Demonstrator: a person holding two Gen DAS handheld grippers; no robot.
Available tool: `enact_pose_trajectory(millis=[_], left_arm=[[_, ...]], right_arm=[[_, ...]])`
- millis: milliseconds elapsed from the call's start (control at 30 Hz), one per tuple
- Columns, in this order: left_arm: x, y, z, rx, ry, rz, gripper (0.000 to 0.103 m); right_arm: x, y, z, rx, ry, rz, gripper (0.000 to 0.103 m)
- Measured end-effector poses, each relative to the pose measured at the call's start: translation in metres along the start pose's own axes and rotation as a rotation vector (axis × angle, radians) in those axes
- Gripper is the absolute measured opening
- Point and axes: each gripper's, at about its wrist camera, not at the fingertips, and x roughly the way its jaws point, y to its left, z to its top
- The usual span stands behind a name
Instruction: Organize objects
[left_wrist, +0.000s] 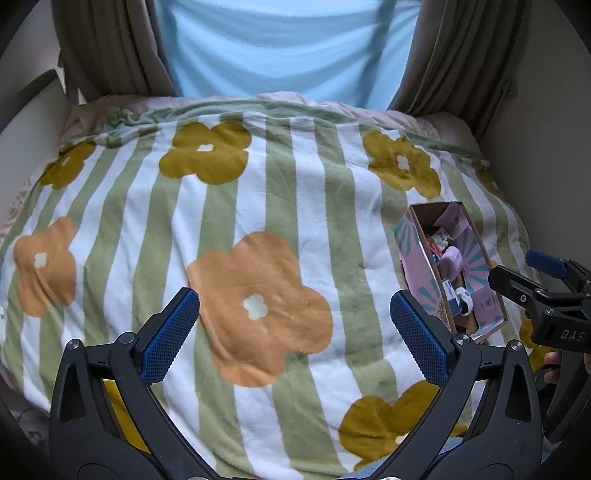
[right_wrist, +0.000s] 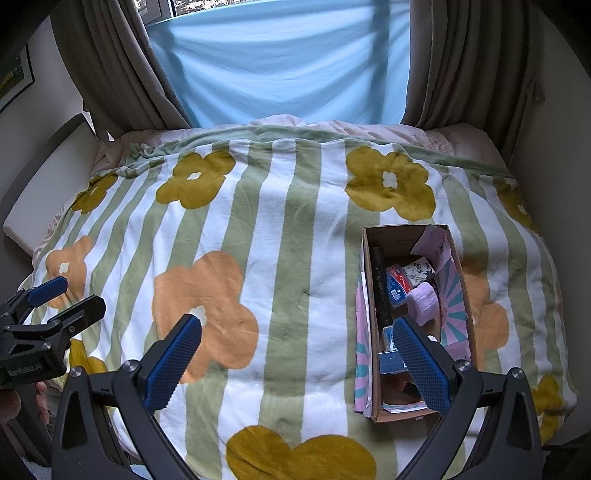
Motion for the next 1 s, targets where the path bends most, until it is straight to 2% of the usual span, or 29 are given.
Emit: enact_pose_trajectory(millis=[200,467,1000], left_arm=[[0.0,0.003,-0.001,-0.014,0.013,-0.016,0.103],[-0.002,0.003,0.003,-0.014,0.016,0.014,0.103],[-0.021,-0.004,0.008,-0.013,-0.057,0.067,0.103]], right_arm=[[0.001,0.001,0.0,-0.002,-0.001,0.0,0.103],[0.002,0.003,-0.001,-0.008,-0.003,0.0,0.103],[0.002,0.002,0.005,-0.014,-0.007,0.0,0.103]])
